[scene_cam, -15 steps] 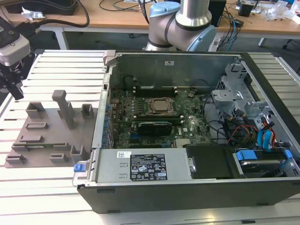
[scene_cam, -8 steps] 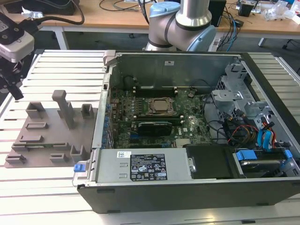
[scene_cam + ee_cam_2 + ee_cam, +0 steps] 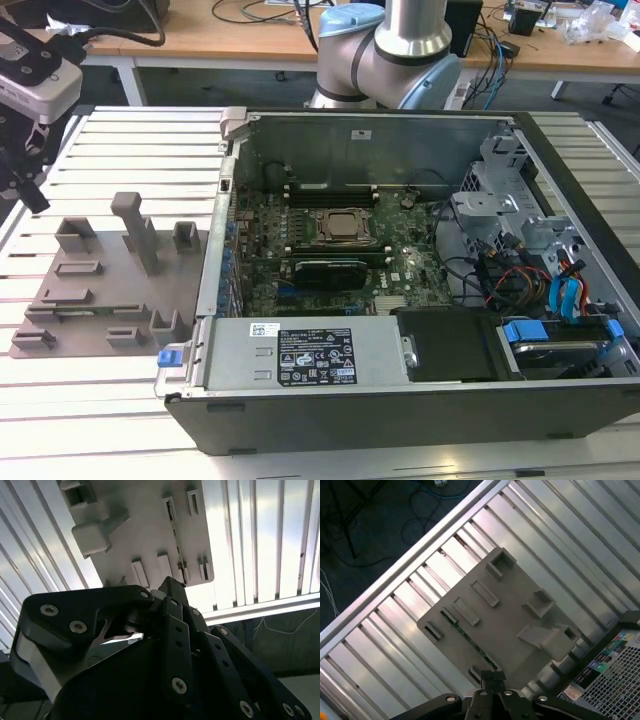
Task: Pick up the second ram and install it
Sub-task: 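Pick up the second ram and move it above second insertion slot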
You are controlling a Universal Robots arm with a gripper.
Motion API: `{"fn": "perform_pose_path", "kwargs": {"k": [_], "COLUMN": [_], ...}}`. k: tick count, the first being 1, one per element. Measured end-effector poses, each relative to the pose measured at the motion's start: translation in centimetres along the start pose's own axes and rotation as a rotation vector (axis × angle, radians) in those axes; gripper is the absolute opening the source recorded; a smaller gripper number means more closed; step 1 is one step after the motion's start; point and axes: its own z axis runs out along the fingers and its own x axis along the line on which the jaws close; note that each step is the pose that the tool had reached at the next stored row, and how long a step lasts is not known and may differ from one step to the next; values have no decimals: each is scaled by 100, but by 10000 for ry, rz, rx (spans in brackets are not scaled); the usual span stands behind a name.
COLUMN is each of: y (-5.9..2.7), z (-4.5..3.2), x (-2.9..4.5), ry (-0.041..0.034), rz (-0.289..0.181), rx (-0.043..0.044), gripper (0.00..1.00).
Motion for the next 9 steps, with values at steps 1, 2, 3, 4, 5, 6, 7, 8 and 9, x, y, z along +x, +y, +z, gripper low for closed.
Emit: {"fn": "perform_pose_path", "kwargs": {"k": [1,2,3,4,5,6,7,8,9], "y": [0,0,0,0,0,0,0,0,0], "z": [0,0,0,0,0,0,0,0,0], "x": [0,0,0,0,0,0,0,0,0], "ry": [11,20,28,33,39,45,50,58,67], "rz": [-251,-455,-657,-769,-892,-1030,-1146,-1335,-1552], "rx": [-7,-12,-16,-20,-23,-26,-29,-34,-39], "gripper": [11,11,11,11,11,11,11,11,11]}}
